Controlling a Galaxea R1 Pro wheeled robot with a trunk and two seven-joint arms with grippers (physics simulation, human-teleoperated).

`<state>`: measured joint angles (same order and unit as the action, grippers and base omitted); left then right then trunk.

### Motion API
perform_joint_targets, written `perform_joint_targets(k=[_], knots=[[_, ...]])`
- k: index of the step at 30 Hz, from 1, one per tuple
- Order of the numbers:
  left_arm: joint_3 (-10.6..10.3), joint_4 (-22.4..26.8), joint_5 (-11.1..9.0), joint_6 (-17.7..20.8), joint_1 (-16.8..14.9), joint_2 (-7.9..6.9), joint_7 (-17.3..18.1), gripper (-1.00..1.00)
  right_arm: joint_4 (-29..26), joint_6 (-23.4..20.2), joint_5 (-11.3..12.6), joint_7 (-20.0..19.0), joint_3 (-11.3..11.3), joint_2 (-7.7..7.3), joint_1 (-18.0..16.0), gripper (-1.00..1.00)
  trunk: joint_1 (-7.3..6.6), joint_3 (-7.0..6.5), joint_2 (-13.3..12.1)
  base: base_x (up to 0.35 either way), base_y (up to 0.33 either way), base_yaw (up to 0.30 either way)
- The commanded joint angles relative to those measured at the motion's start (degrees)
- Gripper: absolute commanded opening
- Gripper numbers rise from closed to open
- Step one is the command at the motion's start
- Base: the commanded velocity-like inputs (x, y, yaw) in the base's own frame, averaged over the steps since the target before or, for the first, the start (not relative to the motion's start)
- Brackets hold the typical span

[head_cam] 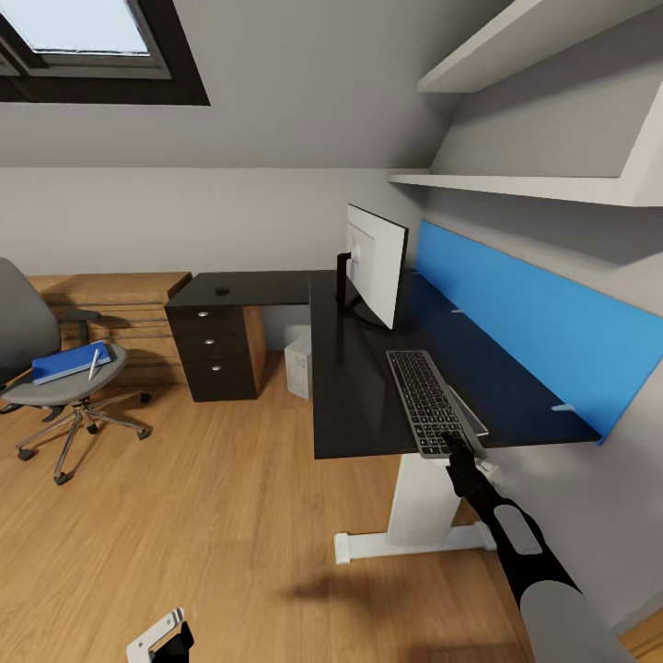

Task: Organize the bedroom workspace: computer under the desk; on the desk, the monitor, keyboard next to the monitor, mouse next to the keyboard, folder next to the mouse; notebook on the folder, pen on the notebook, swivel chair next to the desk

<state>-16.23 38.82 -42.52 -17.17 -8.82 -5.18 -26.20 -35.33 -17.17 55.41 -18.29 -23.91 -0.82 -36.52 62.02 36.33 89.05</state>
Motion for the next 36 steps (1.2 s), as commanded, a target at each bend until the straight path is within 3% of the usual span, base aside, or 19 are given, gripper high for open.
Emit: perform_joint_targets(k=[1, 9, 10, 32, 36], knots=[[-0.51, 0.03, -0.54, -0.41, -0.05, -0.10, -0.35, 1.00, 0.00, -0.48, 0.39, -0.14, -0.26, 0.03, -0.05, 1.00, 0.00, 0.05, 0.03, 0.000, 0.000, 0.000], [-0.63, 0.03, -0.38, -0.41, -0.05, -0.09, -0.35, 1.00, -0.05, -0.45, 0.33, -0.16, -0.22, 0.03, -0.05, 1.00, 0.00, 0.05, 0.03, 0.000, 0.000, 0.000], [-0.63, 0.03, -0.38, -0.41, -0.05, -0.09, -0.35, 1.00, -0.06, -0.46, 0.32, -0.17, -0.21, 0.03, -0.05, -1.00, 0.00, 0.05, 0.03, 0.000, 0.000, 0.000], [-0.65, -0.05, -0.45, -0.41, -0.05, -0.09, -0.35, 1.00, -0.26, -0.50, 0.32, -0.19, -0.08, 0.12, -0.05, -1.00, 0.00, 0.05, 0.03, 0.000, 0.000, 0.000], [-0.71, -0.06, -0.50, -0.37, -0.05, -0.09, -0.35, 1.00, -0.19, -0.42, 0.30, -0.23, -0.05, 0.19, -0.05, -1.00, -0.88, -0.67, -1.58, 0.000, 0.000, 0.000]])
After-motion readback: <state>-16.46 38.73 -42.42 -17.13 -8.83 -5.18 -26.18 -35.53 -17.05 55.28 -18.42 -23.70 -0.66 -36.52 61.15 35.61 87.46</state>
